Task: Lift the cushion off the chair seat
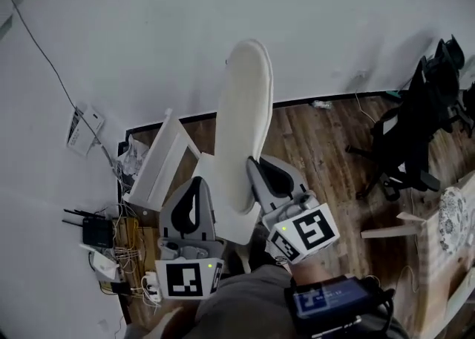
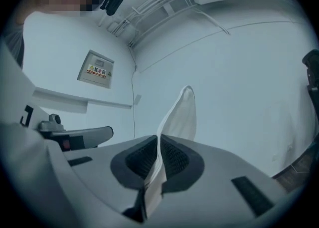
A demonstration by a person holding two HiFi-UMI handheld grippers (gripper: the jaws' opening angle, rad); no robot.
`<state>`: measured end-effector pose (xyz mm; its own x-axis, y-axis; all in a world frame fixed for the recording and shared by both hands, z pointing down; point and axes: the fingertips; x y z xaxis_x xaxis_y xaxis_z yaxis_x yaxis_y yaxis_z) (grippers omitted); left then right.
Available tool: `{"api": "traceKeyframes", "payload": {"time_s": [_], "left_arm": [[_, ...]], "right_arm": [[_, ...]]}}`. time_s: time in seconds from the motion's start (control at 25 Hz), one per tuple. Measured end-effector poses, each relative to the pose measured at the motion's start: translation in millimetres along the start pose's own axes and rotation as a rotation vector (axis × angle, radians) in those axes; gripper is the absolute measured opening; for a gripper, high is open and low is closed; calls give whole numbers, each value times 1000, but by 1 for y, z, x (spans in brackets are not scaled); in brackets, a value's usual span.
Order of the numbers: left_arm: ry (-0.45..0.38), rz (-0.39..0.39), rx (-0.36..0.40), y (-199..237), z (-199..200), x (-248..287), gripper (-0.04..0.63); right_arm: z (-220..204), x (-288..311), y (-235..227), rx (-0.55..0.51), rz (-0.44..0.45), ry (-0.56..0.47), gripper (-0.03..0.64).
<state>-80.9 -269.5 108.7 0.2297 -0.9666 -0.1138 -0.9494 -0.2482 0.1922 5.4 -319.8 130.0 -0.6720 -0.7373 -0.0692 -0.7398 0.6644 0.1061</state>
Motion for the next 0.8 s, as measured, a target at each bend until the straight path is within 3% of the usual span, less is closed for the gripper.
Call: {"api": "traceKeyframes", "payload": {"time_s": [0.36,0.8], "left_arm": [[-96,8,60,-1,46,-6,6],[-135,11,72,-1,68,-1,6]], "right_arm": [[80,-8,14,-162,-27,-133,25],[93,-14,24,-205,-46,-157,25]]}}
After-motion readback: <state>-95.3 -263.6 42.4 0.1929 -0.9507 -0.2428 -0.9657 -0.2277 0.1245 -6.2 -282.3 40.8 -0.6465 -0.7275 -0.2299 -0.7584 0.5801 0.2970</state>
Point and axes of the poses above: the fingertips, and each gripper's own axes: x forward along the fingers, y to its left, z out of its top, and after that the axes turned 14 degrees about -x, right-handed
